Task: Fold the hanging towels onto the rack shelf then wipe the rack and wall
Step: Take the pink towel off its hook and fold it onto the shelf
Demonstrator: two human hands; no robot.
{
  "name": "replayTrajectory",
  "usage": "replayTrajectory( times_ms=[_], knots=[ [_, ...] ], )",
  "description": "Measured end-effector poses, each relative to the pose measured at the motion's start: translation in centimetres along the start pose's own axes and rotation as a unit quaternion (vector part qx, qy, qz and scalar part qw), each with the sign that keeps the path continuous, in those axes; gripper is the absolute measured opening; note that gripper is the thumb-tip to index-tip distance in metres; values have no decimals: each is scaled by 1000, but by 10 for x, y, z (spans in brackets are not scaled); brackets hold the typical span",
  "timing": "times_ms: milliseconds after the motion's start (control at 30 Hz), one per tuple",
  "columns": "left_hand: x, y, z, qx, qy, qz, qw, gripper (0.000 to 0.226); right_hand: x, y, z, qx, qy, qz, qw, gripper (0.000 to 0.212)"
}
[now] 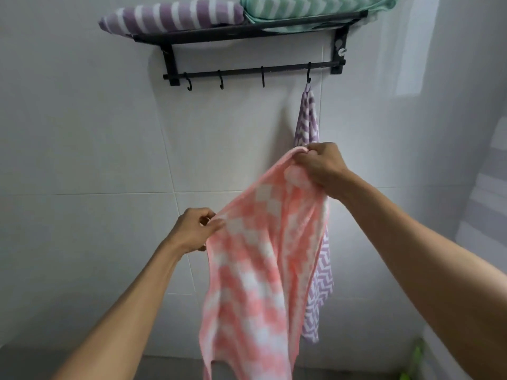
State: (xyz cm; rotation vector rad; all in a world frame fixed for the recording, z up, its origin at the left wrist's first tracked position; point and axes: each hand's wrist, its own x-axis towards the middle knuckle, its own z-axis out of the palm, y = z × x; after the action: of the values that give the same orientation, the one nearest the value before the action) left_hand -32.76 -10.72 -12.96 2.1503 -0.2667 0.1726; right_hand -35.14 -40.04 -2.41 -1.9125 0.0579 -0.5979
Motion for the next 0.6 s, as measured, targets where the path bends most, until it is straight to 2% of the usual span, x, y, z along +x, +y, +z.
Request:
replayTrajectory(
  times_ms=[100,133,167,267,300,333,400,467,600],
  knots=[
    [3,4,7,-46,102,22,993,22,-2,6,-12,-92,9,6,996,18],
    [6,13,8,-40,133,45,989,23,-7,6,-12,-101,-10,-1,995,20],
    [9,26,9,-32,144,68,987,22,-13,5,-11,-98,-42,-17,994,30],
    [15,67,17,-19,103,139,985,20,-38,-9,-1,-115,-191,-68,972,67],
    [16,76,19,-25,82,158,984,26,-41,-12,6,-137,-234,-77,959,69],
    [18,85,22,-30,64,168,983,32,-43,-13,13,-157,-256,-89,950,58],
    [20,92,20,-51,47,163,984,37,-42,-13,27,-176,-242,-107,948,6],
    [17,91,13,-58,25,141,988,31,-35,-8,31,-171,-194,-113,959,26],
    [8,65,9,118,23,82,989,13,-26,-2,19,-109,-109,-67,986,26]
  ],
)
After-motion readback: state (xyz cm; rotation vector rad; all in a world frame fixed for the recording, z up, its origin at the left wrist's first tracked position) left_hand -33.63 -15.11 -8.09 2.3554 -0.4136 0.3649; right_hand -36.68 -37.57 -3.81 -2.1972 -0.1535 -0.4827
